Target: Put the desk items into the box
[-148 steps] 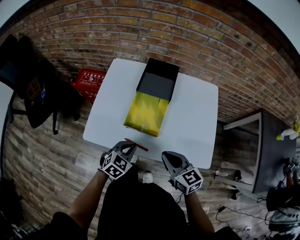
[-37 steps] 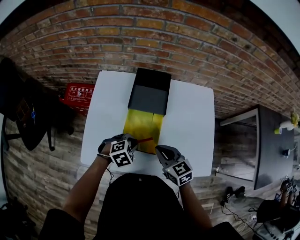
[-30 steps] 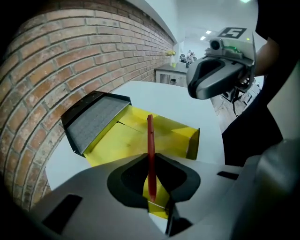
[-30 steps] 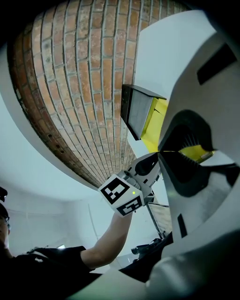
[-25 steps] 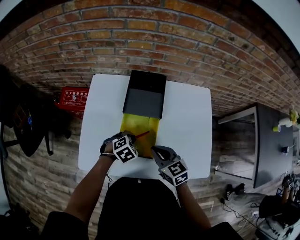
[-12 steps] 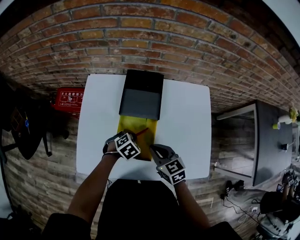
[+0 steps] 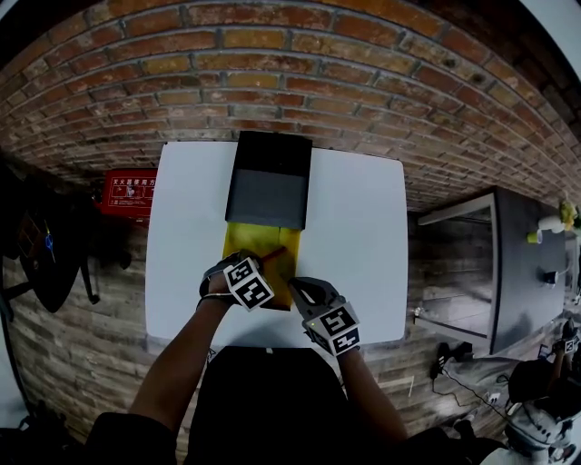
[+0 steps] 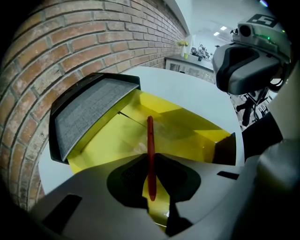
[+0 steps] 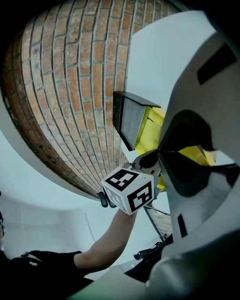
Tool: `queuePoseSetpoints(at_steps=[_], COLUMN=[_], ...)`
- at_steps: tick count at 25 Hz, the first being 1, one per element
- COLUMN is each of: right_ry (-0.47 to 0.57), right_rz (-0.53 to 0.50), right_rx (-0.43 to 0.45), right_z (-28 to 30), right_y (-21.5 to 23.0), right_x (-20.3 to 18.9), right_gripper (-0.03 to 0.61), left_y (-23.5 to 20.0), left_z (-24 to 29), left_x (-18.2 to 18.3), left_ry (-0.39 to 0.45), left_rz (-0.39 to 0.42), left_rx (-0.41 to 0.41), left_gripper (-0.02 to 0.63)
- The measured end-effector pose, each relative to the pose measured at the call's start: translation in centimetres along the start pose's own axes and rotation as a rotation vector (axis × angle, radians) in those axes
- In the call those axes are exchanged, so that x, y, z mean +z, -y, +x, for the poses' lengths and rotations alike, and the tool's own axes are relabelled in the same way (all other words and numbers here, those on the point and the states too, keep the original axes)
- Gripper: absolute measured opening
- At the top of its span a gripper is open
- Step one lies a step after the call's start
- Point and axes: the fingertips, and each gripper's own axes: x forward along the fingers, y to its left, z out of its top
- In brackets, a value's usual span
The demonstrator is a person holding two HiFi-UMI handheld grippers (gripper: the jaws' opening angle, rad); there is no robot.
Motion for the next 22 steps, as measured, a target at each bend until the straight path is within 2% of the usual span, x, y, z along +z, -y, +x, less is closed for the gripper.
queuePoseSetpoints(at_steps=[9, 22], right_ry=[0.004, 0.058], right_rz=[-0.004, -0.014], right_rx=[-0.007, 0.013], right_z=[-0.5, -1.6], right_y=[0.2, 0.0], right_x=[0.1, 1.0], right_gripper=[0.021, 0.021], left_y=[-0.2, -1.0], left_z=[-0.4, -4.5], left_x=[0.2, 0.1], left_ry=[0.030, 0.137], left_rz=[-0.001, -0.130], left_rx=[0.013, 0.068], left_gripper=[0.063, 0.061])
